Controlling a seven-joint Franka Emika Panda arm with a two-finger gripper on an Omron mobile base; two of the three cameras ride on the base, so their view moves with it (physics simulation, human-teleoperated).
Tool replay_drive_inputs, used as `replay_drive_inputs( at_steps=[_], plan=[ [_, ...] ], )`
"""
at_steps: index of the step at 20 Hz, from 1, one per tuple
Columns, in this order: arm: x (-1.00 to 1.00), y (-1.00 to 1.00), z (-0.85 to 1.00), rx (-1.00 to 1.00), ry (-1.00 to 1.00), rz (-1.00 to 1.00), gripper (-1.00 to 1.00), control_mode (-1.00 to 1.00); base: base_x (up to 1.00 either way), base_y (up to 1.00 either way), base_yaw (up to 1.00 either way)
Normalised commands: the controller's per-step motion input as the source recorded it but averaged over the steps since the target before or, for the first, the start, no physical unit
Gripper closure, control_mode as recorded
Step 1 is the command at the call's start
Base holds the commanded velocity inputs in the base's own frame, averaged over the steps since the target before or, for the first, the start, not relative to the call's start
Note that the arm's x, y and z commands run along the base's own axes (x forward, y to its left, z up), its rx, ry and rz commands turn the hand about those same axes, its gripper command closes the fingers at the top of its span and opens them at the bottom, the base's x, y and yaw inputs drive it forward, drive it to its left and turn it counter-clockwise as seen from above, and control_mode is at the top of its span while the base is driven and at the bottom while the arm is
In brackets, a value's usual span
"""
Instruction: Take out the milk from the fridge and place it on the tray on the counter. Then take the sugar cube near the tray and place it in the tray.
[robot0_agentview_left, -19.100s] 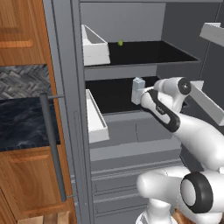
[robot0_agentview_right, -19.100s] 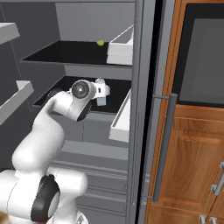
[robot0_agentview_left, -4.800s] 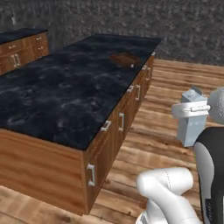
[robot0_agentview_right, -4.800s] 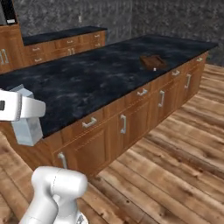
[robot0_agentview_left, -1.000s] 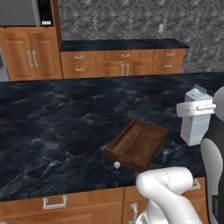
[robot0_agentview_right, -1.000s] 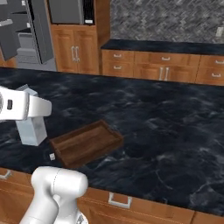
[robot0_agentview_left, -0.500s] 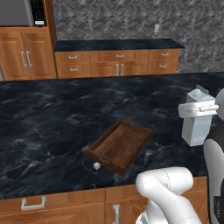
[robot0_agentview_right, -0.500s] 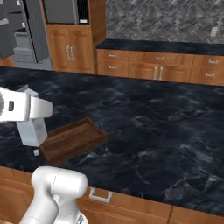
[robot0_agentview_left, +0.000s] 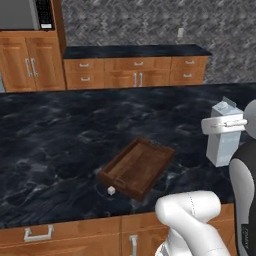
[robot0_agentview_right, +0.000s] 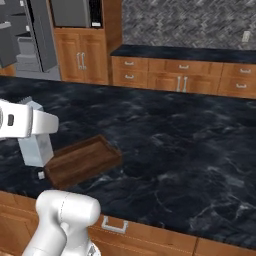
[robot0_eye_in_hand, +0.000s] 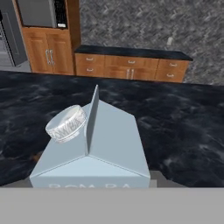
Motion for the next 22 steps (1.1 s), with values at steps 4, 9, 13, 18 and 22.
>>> replay_drive_inputs(
  at_steps=[4,9,13,18,22],
  plan=[
    [0.0,0.0,0.0,0.0,0.0,0.0,1.0,1.0,0.15,0.0,0.18],
    [0.0,0.0,0.0,0.0,0.0,0.0,1.0,1.0,0.21,0.0,0.11],
    [0.0,0.0,0.0,0.0,0.0,0.0,1.0,1.0,0.26,0.02,0.06],
    [0.82,0.17,-0.33,0.0,-0.06,0.09,1.0,-1.0,0.0,0.0,0.0],
    [0.83,0.12,-0.5,0.0,-0.06,0.15,1.0,-1.0,0.0,0.0,0.0]
  ],
)
